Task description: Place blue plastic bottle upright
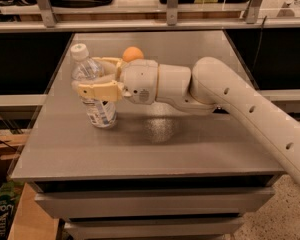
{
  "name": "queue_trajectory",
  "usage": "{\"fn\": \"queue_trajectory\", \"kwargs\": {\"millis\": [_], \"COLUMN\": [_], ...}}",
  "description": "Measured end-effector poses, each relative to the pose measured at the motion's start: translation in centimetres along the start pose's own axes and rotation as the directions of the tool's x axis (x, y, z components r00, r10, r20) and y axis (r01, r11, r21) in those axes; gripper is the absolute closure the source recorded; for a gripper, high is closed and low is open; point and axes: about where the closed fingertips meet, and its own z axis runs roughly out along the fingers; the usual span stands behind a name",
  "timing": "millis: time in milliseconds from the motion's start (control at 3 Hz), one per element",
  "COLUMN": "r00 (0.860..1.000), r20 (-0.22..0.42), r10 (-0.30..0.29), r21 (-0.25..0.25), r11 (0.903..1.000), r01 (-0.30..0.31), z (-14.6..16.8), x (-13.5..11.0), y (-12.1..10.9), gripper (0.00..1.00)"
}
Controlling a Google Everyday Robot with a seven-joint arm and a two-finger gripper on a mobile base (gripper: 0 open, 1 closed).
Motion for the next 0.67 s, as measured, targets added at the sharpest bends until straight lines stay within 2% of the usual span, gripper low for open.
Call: {"fn": "queue_trajectory", "kwargs": {"millis": [667], "r00": [1.0], "r20": [0.006], "r10": [0.004], "r21": [-0.006], "r11": [1.0], "r01": [-0.004], "z": [-0.02], "x": [0.06], "y": [-0.1], "gripper": [0.13]}}
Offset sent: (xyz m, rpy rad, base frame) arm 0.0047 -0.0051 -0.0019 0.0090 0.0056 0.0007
